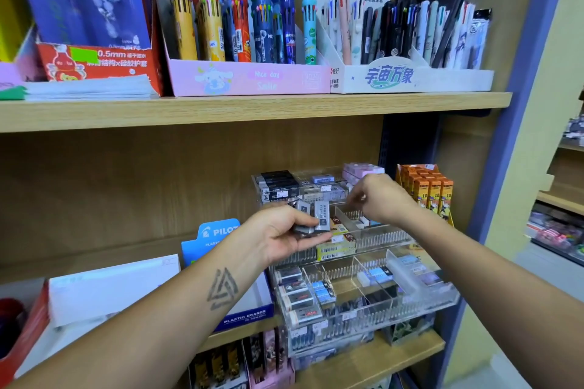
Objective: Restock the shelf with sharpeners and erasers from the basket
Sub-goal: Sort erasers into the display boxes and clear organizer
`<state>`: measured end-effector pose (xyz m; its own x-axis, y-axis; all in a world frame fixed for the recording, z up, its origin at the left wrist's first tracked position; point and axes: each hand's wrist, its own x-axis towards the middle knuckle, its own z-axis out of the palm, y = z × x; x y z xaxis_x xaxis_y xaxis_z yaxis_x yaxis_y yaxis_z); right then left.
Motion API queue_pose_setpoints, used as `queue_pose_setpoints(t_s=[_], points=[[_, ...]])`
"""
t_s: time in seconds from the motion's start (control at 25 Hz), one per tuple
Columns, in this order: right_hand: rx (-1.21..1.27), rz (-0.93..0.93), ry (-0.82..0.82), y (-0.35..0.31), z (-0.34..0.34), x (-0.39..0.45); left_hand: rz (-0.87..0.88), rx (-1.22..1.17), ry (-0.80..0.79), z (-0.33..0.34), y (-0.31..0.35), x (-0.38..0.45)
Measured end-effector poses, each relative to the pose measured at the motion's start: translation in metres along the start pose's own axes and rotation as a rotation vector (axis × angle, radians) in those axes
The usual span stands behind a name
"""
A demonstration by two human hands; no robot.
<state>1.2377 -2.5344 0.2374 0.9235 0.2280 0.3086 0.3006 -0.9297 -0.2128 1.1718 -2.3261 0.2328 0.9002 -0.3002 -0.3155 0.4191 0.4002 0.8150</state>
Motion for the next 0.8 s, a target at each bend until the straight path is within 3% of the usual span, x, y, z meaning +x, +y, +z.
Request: queue_pose_setpoints(t_s=[0.08, 0.16, 0.32, 0.4, 0.48, 0.56, 0.64, 0.8], points=[[0.402, -0.172, -0.010, -0.014, -0.017, -0.019, -0.003, 0.019, -0.026, 0.003, 0.002, -0.004], [0.561, -0.331, -0.155, -0.027, -0.029, -0.039, 0.007, 0.032, -0.065, 0.006, 0.004, -0.007], [0.448, -0.362, -0.176, -0.027, -0.036, -0.042, 0.019, 0.068, -0.106, 0.008, 0.009, -0.014], [0.452, -0.299, -0.043, -0.024, -0.041, -0.037, 0.017, 0.063, -0.086, 0.005, 0.015, -0.015], [0.490, -0.148, 0.166, -0.022, -0.043, -0.024, 0.047, 0.059, -0.059, 0.004, 0.020, -0.017], [0.438, 0.023, 0.272, -0.027, -0.038, 0.001, 0.086, 0.019, -0.049, 0.005, 0.026, -0.018], [0.280, 0.090, 0.225, -0.035, -0.028, 0.031, 0.104, -0.066, -0.050, 0.002, 0.030, -0.018], [-0.027, 0.018, 0.067, -0.050, -0.009, 0.078, 0.118, -0.124, -0.062, -0.007, 0.038, -0.017]])
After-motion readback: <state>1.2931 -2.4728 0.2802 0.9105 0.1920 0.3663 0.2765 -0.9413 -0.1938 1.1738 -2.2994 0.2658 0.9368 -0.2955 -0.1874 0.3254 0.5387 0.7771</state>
